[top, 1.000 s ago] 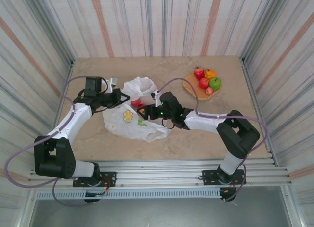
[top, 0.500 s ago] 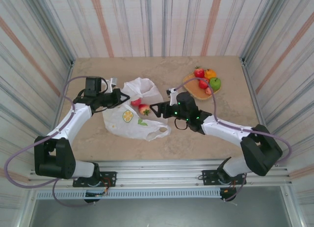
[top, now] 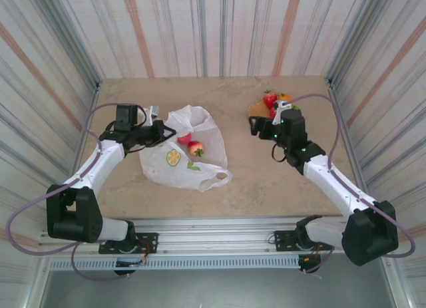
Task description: Place the fruits into the plastic bag
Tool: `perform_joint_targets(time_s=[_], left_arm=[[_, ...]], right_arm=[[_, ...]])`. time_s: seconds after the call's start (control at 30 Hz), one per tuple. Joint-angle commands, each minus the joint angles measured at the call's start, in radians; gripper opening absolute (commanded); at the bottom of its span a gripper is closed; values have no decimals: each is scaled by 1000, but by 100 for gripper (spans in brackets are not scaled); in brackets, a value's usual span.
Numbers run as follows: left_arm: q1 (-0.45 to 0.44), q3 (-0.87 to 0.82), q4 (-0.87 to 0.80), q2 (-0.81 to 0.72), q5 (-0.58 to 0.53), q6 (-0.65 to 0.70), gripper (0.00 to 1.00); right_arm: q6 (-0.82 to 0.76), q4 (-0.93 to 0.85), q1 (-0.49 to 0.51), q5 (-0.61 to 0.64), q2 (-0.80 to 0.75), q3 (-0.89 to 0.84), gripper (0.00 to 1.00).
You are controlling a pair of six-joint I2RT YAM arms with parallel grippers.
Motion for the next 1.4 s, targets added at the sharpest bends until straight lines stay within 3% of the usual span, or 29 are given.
perform_joint_targets(time_s=[0.0,0.2,0.53,0.87,1.37], left_arm=[[7,3,-12,-12,6,-2,0],[8,5,-14,-11,13,-3,0],[14,5,-17,-16,14,-2,0],[20,9,-17,-13,26,-7,0],[25,8,-16,-9,31,-14,0]], right_arm=[[-140,-193,-84,156,93,76,92],[-181,-277,-176,195,316,206,92],[-290,-374,-184,279,597,411,88],[-358,-395,-186,319,739,517,66],[-380,-447,-186,350,829,606,59]])
